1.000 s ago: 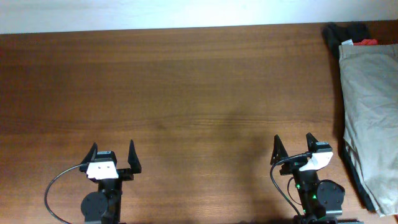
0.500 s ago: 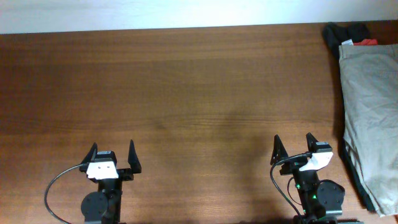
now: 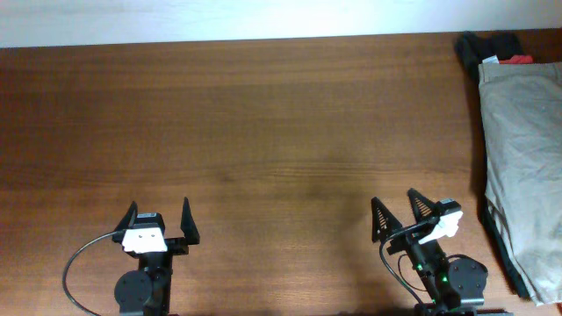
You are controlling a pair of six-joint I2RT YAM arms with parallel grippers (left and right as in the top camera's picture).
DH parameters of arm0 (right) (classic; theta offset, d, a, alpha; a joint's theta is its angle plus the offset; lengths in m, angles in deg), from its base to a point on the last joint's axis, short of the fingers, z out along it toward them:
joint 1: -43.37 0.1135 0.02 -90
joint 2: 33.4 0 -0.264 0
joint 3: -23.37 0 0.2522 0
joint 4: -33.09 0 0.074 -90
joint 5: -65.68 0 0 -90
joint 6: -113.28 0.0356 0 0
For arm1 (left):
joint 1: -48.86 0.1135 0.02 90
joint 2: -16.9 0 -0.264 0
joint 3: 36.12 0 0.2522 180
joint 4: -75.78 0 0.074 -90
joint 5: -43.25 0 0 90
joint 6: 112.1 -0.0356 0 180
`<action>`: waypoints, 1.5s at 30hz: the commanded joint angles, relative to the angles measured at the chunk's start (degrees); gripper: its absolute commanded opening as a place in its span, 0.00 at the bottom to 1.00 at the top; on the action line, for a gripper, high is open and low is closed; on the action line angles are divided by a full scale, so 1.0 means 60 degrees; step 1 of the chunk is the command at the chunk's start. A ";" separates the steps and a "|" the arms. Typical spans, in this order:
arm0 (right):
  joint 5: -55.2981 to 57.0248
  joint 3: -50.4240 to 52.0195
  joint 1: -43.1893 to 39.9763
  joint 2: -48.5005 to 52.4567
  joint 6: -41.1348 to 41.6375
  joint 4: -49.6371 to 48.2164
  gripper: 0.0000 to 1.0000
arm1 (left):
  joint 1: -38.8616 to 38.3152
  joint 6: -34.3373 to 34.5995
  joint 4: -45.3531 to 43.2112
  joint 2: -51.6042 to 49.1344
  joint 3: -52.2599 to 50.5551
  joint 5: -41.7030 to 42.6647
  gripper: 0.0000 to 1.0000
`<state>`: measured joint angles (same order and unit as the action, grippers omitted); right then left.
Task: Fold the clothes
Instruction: 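Reach the right gripper to the khaki pants on the clothes pile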
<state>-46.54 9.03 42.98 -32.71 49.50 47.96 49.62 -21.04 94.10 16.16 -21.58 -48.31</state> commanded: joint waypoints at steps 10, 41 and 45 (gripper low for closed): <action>0.1800 -0.1891 0.0058 0.0823 -0.1373 -0.1494 0.99 | -0.0018 -0.0146 0.0015 0.0058 -0.0044 -0.0106 0.99; 0.7195 -1.7052 -0.2379 2.1128 -0.7286 0.3158 0.99 | -0.0018 -0.0146 0.0011 0.0058 -0.0044 -0.0106 0.99; 0.8561 -1.7052 -0.2433 2.2028 -0.7599 0.2310 0.95 | -0.0022 -0.0146 0.0015 0.0055 -0.0044 -0.0106 0.99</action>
<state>-2.39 -91.51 28.71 96.53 7.84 63.15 49.62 -21.04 94.07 16.21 -21.61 -48.70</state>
